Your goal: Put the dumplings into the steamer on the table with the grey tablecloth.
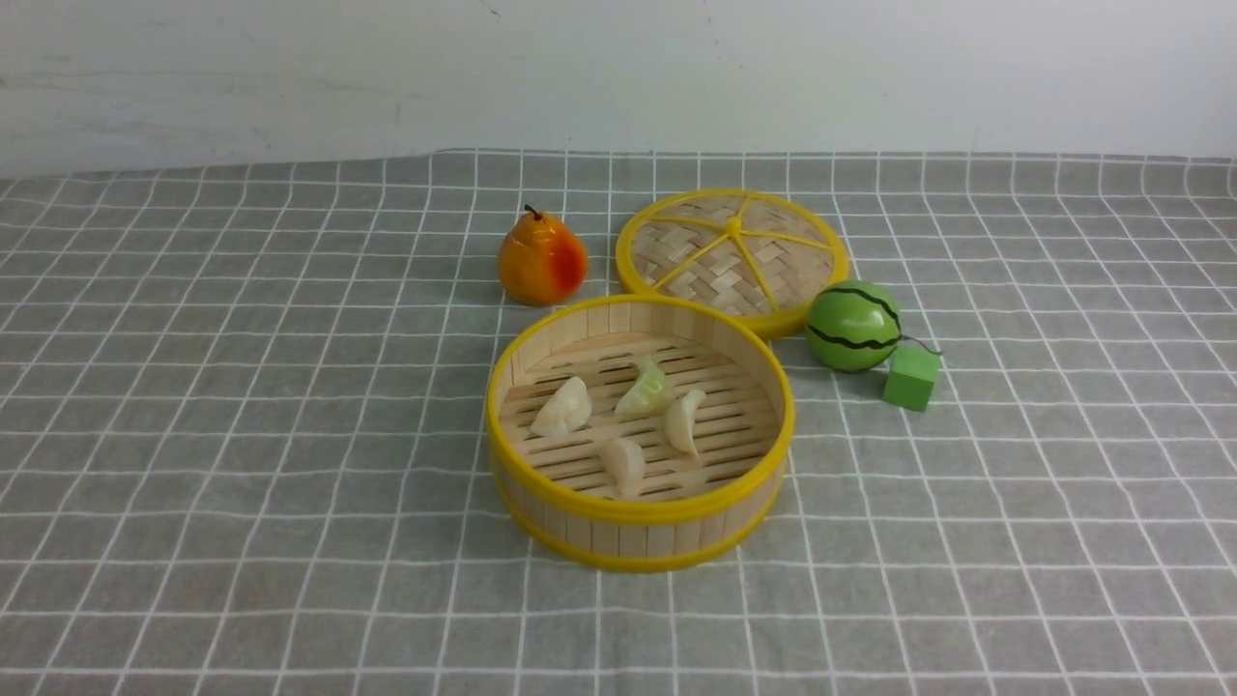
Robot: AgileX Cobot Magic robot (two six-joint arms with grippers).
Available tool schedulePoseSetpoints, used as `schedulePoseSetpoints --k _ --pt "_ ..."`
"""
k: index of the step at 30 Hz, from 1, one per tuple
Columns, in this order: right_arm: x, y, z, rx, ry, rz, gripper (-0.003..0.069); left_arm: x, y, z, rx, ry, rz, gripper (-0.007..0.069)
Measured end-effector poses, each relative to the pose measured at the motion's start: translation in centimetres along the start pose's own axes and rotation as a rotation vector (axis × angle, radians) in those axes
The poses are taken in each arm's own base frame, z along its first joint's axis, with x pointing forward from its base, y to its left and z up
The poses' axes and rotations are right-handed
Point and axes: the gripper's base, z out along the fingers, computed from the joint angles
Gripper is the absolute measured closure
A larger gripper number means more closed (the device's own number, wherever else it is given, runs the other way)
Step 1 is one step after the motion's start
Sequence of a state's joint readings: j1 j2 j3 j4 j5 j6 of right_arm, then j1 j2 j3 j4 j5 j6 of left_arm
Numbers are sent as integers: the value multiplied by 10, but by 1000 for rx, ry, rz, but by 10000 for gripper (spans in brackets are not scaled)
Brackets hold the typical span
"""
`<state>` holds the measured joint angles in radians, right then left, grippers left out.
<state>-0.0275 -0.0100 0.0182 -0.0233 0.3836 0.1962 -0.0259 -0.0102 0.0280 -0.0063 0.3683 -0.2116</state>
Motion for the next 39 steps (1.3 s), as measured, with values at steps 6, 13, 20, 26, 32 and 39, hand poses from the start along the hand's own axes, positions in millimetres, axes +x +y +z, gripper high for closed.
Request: schedulePoseSetpoints --k 6,13,20,26,32,39 --pt "0 0 0 0 0 0 613 0 0 0 0 1 -1 638" --pt "0 0 0 0 0 0 601 0 0 0 0 1 -1 638" --pt "0 0 0 0 0 0 595 0 0 0 1 1 -3 638" --pt "0 0 0 0 0 0 585 0 0 0 1 1 -3 638" --pt "0 0 0 0 0 0 583 0 0 0 1 1 -3 638" --pt "0 0 0 0 0 0 573 0 0 0 1 1 -3 638"
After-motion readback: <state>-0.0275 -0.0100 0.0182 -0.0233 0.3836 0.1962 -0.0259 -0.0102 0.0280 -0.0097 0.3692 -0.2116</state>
